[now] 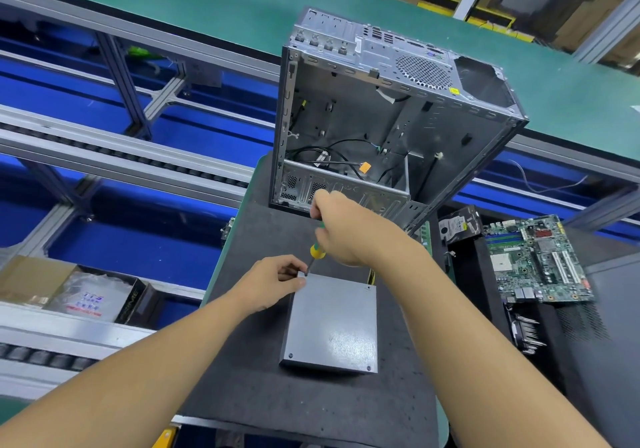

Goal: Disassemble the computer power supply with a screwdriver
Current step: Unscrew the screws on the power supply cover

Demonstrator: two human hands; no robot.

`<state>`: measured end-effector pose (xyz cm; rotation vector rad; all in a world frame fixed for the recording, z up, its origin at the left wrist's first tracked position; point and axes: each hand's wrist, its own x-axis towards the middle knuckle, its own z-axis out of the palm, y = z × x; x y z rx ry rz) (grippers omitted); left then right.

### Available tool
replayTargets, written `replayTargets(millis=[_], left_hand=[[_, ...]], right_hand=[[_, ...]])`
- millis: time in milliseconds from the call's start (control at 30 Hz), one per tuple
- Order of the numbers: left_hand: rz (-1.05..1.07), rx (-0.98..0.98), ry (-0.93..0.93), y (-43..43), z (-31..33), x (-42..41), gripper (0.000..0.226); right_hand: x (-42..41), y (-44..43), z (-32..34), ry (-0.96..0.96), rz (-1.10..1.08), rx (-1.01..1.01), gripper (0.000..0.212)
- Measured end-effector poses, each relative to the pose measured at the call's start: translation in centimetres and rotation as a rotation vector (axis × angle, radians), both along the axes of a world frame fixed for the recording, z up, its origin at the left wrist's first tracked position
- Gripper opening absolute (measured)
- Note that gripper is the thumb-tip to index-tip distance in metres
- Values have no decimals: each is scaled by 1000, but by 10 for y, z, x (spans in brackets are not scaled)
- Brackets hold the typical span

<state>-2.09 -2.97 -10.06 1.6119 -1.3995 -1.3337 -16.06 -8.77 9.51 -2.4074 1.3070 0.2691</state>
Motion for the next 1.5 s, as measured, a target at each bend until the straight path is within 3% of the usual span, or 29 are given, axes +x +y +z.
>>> replayTargets(millis=[100,300,433,633,800,900,1033,1200,1400,1500], left_hand=[[-7,-6,-9,0,0,0,15],[-2,-16,-9,1,-2,0,14],[7,-12,-18,0,-3,-1,14],[14,-19,-16,1,-3,-1,13],[10,-22,-26,2,-1,-1,12],[18,-15,-32,3,0,-1,11],[22,-16,-27,2,-1,-2,12],[19,-29,-32,1,-1,-1,11],[11,-16,-28,1,0,-1,11],[15,-9,-25,2,1,-1,11]], right_hand=[[-1,0,4,18,17,95,33],[0,5,-1,33,-73,-84,28],[-1,3,-4,9,-29,-98,10],[-2,3,-1,-11,-1,22,28],[-1,7,-3,69,-34,-126,35],[-1,8,-5,44,-34,-187,25],[-3,5,-6,-39,-8,-102,6],[-5,3,-4,-41,31,25,28],[-1,8,-4,127,-17,-217,36],[0,10,-6,67,50,-251,13]])
